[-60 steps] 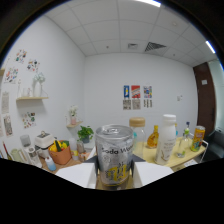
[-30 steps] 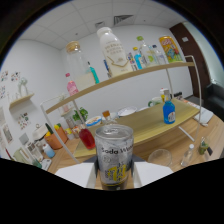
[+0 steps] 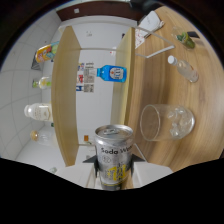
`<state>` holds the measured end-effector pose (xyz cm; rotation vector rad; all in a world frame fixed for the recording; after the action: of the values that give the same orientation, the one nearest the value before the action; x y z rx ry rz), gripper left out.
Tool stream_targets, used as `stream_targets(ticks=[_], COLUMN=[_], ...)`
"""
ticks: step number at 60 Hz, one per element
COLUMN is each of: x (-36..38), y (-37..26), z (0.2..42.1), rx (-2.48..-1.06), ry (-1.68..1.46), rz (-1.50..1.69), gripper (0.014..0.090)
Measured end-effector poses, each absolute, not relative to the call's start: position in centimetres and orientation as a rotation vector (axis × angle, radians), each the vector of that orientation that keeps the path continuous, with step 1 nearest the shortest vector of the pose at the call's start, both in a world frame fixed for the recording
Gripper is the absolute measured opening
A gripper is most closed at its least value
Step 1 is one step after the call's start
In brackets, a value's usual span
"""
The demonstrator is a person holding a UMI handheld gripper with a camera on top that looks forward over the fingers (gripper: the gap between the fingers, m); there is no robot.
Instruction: Make me a cup of Mojito.
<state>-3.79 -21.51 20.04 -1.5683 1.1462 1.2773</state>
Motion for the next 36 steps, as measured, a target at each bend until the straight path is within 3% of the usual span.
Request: stream_targets(ticks=[23,29,36], x=[-1.6,-1.4,-1.5], y=[-20.8,-20.6,-20.4], z=[23.1,23.6,23.8], rx=[-1.014,-0.99,-1.06], ry=[1.573,1.583,1.534], rz=[1.838,1.855,1.795], gripper=[0.0506,0.0508,0.0509])
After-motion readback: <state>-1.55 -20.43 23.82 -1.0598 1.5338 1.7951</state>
